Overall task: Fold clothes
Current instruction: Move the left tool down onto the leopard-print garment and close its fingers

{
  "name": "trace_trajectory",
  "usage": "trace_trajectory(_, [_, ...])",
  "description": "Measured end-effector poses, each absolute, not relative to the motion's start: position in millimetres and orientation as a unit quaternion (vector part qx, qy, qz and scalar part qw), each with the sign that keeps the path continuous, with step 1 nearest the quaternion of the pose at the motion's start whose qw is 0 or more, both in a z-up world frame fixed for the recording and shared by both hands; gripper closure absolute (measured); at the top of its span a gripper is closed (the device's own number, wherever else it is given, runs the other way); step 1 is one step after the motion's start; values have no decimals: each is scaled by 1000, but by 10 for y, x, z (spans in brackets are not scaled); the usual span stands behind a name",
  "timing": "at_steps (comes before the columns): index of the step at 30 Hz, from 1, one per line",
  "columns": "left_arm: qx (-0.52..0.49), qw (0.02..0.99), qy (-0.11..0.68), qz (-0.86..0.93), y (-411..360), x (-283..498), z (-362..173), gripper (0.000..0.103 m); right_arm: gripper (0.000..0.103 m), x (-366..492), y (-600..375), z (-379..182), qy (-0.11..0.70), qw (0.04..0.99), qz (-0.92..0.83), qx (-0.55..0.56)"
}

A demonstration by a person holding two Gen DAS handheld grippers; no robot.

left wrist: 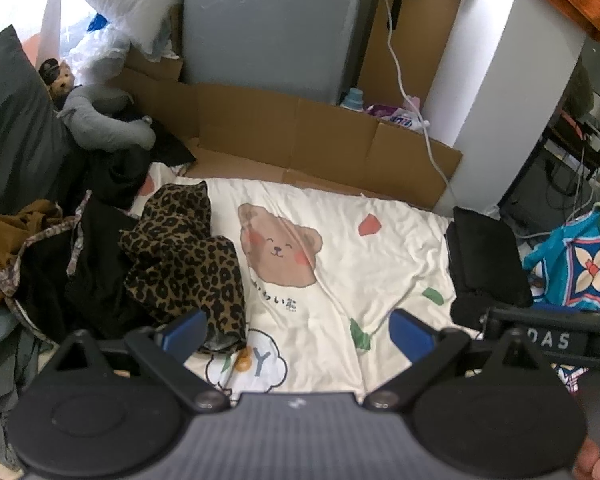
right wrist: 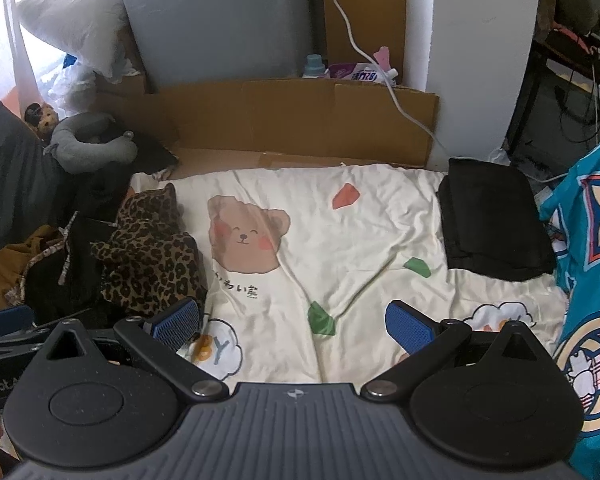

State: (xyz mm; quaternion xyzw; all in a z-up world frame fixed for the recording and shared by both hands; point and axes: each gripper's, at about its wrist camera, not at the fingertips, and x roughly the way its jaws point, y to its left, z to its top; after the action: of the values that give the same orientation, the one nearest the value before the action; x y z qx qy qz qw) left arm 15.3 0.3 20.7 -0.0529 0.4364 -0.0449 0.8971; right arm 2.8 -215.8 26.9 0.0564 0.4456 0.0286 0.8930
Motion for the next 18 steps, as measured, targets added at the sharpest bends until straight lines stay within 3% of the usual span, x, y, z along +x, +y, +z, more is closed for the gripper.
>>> trace_trajectory(18, [-53, 907, 416, 40, 605, 894, 258, 5, 1, 207, -2040, 267, 431, 894, 96, 75])
